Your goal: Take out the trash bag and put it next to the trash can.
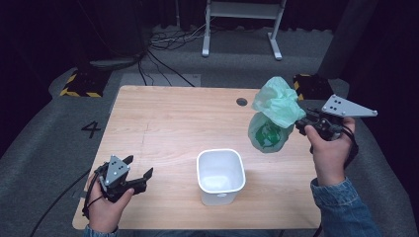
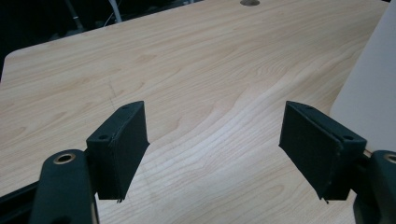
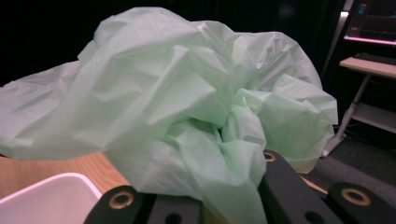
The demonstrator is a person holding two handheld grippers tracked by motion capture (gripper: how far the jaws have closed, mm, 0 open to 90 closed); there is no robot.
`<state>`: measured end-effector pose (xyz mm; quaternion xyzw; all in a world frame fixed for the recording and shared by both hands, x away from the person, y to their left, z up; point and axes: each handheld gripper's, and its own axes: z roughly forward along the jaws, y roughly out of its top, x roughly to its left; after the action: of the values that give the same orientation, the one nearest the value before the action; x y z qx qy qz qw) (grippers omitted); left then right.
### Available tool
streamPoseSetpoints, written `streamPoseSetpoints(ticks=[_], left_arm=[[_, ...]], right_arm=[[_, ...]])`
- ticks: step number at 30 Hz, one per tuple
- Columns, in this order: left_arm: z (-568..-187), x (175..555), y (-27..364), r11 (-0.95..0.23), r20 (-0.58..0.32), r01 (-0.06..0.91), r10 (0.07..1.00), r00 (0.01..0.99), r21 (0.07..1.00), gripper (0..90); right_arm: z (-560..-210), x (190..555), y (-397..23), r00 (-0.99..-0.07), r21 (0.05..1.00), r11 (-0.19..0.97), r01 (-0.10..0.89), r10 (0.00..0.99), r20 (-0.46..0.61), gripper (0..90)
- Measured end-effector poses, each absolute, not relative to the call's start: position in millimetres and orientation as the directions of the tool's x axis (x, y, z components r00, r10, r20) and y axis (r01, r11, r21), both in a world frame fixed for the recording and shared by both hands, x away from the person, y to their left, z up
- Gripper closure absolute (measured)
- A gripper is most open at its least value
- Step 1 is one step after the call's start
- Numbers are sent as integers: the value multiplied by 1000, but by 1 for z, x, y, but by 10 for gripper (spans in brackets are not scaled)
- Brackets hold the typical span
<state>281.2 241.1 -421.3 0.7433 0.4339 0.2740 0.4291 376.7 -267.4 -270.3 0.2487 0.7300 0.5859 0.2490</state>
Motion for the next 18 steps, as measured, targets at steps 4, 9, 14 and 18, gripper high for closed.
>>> streamPoseSetpoints(ticks=[4,9,14,18], left_arm=[[-424,283,243,-256,30,422,881,472,870,231],[-429,285,244,-255,22,438,882,471,862,233],[-432,287,245,-253,17,446,883,468,859,233],[-433,288,244,-257,16,451,882,472,855,233]], right_arm=[[-286,387,-272,-735,974,198,112,676,-53,874],[-306,399,-275,-722,964,208,166,692,-25,875],[-324,407,-273,-716,954,214,210,698,0,875],[-337,411,-272,-715,944,225,240,699,15,874]])
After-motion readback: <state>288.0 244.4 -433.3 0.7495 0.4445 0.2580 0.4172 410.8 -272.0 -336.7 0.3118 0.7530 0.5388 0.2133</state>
